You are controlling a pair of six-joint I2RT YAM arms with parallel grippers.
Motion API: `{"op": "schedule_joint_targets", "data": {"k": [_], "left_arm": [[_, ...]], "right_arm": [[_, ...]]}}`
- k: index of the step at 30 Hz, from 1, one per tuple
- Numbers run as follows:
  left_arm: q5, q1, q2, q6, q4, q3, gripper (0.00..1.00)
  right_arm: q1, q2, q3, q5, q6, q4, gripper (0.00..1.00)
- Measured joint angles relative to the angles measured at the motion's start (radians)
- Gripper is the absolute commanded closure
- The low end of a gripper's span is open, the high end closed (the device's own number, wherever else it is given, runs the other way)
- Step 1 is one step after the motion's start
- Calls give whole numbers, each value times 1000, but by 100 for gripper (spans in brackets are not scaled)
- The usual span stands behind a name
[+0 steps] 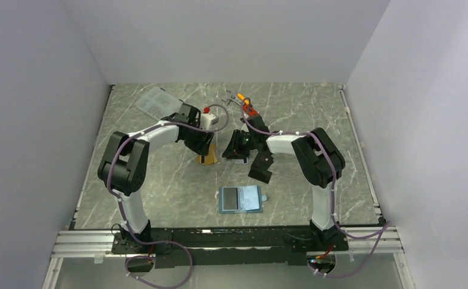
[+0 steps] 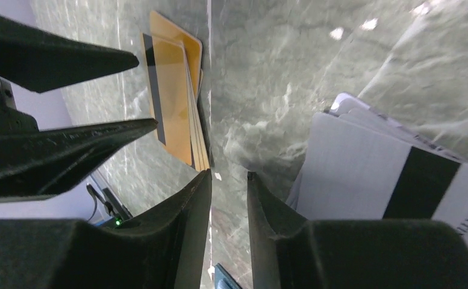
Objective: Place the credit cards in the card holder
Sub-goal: Pick up the credit card from the storage box.
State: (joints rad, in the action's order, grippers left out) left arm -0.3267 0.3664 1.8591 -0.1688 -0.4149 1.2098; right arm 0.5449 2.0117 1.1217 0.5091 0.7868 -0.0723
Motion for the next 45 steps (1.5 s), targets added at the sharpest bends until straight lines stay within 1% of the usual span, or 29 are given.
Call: {"op": "schedule_joint_targets", "data": {"k": [7, 14, 21, 26, 37, 45], "left_arm": [[68, 26, -24, -102, -44, 12, 49], [104, 20, -36, -173, -82, 68, 48], [109, 21, -18, -196, -96, 69, 49], [142, 26, 15, -211, -100, 69, 50], [186, 45, 39, -222, -100, 69, 54], [190, 48, 39, -233, -91, 51, 56]], "right_arm": [[-10, 0, 14, -3, 7, 0, 66], [-6, 0, 14, 21, 71, -73, 66], [5, 2, 14, 59, 140, -170, 66], [14, 27, 14, 89, 181, -235, 66], [39, 101, 14, 108, 214, -260, 66], [42, 103, 15, 113, 217, -263, 66]]}}
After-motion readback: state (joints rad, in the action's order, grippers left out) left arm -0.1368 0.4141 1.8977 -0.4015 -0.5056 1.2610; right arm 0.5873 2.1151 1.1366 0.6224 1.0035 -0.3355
